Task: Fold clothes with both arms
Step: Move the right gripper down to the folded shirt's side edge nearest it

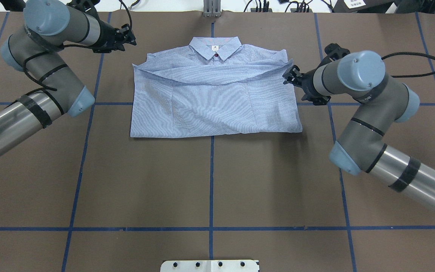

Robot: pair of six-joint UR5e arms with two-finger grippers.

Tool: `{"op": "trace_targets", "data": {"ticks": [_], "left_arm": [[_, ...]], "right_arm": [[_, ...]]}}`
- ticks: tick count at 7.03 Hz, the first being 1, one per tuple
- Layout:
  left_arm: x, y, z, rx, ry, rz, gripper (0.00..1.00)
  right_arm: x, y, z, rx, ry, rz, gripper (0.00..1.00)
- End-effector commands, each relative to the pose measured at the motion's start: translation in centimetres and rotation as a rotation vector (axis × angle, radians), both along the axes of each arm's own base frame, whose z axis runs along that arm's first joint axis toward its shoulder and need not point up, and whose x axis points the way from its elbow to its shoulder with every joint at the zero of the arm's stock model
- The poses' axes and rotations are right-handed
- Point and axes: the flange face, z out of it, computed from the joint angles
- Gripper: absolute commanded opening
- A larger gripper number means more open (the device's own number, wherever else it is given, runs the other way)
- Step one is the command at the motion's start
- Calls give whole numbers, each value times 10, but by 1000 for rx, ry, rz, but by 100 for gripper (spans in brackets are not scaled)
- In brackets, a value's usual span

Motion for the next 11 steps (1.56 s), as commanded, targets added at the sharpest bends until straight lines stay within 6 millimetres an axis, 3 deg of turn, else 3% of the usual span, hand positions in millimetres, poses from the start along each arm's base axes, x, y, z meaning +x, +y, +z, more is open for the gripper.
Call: {"op": "trace_targets", "data": {"ticks": [1,3,5,6,7,11], "left_arm": [[-3,3,-6,5,4,1,51],[-2,4,-3,3,2,2,51],[-3,4,-4,2,3,0,51],[-3,4,-5,3,4,-1,51],[-2,4,-5,2,4,0,51],[-3,5,-6,-1,2,-4,51]], "right_arm": [[5,56,30,-15,20,-58,82],[-18,67,30,1,36,-72,81],[-32,74,29,14,45,-72,69],[-32,75,28,3,37,-64,29],[-31,76,28,0,35,-64,0],[-26,81,16,1,7,-83,0]]}}
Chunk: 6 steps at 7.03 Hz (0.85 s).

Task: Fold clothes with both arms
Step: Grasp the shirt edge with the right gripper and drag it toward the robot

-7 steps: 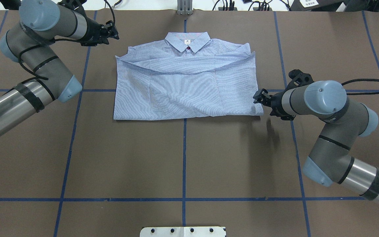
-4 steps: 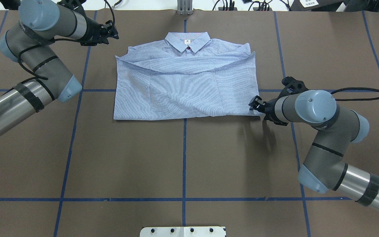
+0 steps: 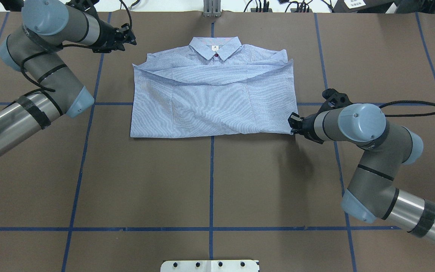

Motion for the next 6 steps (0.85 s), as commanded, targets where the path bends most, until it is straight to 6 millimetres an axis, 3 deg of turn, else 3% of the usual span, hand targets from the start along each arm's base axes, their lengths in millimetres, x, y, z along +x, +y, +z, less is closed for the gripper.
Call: {"op": "trace_targets", "data": {"ticks": [1,2,3,5,6], "left_arm": [[-2,3,-10,8,11,-2,51],[-8,11,-18,27,27,0,51],[-16,24,-27,50,46,4,51],[-25,52,-43,43,90,75,51],[-25,62,-56,-6,147,78,51]], "right_arm": [[26,20,-21,8,-46,-22,0],[35,48,-40,-47,-89,-27,0],[26,84,-61,-70,-100,-73,0],[37,186,-77,-80,-107,-251,0],[31,234,-74,-148,-108,-314,0]]}}
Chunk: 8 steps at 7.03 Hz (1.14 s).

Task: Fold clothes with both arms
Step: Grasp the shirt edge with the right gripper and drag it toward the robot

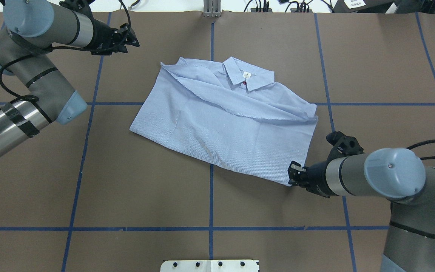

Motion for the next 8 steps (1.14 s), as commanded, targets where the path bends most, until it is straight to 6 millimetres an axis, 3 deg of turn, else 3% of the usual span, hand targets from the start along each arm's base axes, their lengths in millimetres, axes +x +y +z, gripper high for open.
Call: {"op": "trace_targets", "data": {"ticks": [1,2,3,4,6,8], "left_arm": [[4,26,-24,-60,88,49,51],[13,36,-24,-64,92,65,51],[16,57,-21,-78,110,78,51],[8,85,-4,-82,107,98,51],[22,127,16,-133,111,139,59],[81,189,27,-188,108,153,61]], "right_arm": [[-15,103,-5,-108,-5,-162,0],[-24,135,0,-116,10,-232,0],[-26,160,7,-117,30,-285,7],[-27,167,8,-115,32,-283,99],[28,142,-31,-111,-49,-232,100],[61,73,-40,-120,-86,-81,100]]}}
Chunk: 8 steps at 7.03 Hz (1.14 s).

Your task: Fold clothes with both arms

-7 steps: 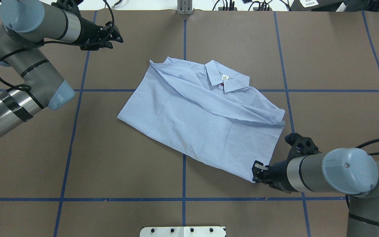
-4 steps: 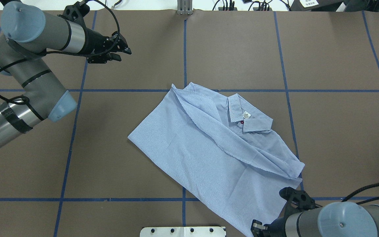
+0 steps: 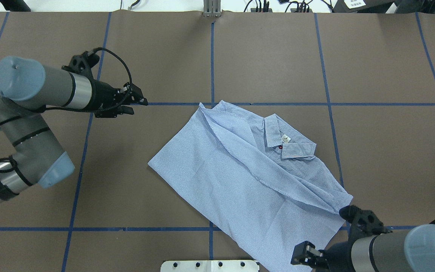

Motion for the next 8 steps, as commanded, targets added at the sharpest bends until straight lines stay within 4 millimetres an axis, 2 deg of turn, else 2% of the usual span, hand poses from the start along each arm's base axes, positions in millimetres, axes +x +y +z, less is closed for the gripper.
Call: {"op": "trace_targets", "data": {"ticks": [1,2,3,4,6,8], "left_arm": [[48,51,9,-41,-11,10,61],[57,62,11,-68,-8,22,61],[57,70,26,-73,-29,15,61],[62,78,30,-75,-38,23,61],[66,87,40,-84,-51,39,61],[71,94,41,-85,-53,53,61]], "right_arm": [[23,-78,-16,-3,-45,175,100],[12,-107,-15,-5,-46,220,100],[-4,-121,-12,-5,-38,235,100],[-8,-128,-15,-3,-43,245,100],[-8,-131,-16,-2,-45,250,100],[-6,-131,-17,-8,-48,241,100]]}}
